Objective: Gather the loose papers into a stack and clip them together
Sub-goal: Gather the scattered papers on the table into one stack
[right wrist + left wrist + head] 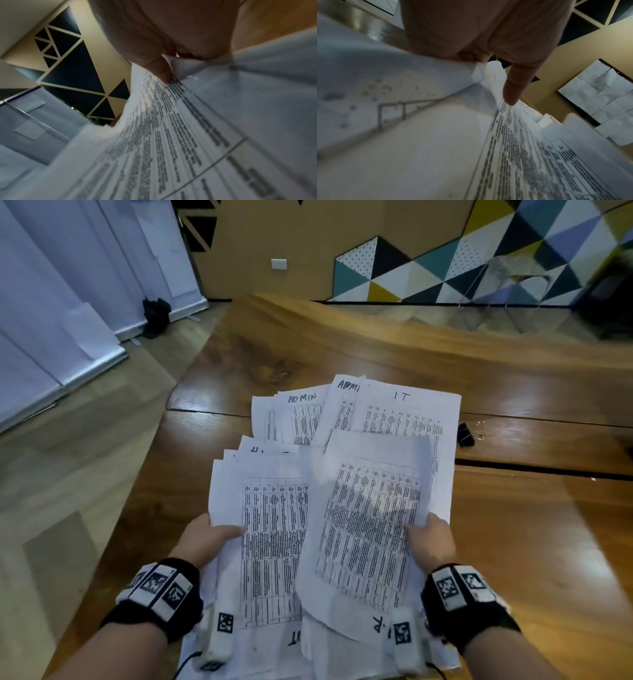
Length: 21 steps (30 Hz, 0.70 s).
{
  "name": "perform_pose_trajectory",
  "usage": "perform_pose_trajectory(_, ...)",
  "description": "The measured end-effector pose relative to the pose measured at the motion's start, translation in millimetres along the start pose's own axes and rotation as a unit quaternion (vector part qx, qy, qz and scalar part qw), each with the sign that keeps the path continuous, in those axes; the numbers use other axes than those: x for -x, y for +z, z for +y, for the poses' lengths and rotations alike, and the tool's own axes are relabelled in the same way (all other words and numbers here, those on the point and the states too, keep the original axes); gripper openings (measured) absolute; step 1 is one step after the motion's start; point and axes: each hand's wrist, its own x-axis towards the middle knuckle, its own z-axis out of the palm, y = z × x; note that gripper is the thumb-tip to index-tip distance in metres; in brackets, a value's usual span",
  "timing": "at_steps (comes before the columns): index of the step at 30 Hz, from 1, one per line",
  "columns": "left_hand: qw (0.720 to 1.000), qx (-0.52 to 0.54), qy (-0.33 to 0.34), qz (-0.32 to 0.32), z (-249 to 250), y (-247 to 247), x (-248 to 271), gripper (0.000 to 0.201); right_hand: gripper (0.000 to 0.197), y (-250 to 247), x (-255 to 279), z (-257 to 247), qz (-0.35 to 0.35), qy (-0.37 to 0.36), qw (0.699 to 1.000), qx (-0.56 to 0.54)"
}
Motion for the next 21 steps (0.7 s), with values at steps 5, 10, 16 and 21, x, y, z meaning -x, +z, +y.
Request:
perform_pose_trajectory(5,0.999,-0.041,0.029,0.009,3.1,-7.4,2.7,0.032,0.010,-12.7,1.5,-11.8,0.059,0.008,0.995,-0.079)
perform_pose_trajectory(10,0.996,-0.049,0.073,0.008,5.9,-10.9,15.5,0.037,0.007,-57.7,1.3,-5.6,0.131,0.033,0.973,-0.187)
perform_pose_trajectory(16,0.994,-0.064,0.090,-0.002,0.4,-13.8,18.9,0.037,0.041,-89.3,4.1,1.9,0.126,0.044,0.945,-0.300)
perform_pose_trajectory(21,0.994,-0.070,0.087,0.003,0.5,-9.1,20.3,0.038,0.043,-75.5,20.7,-22.6,0.071,0.022,0.919,-0.388)
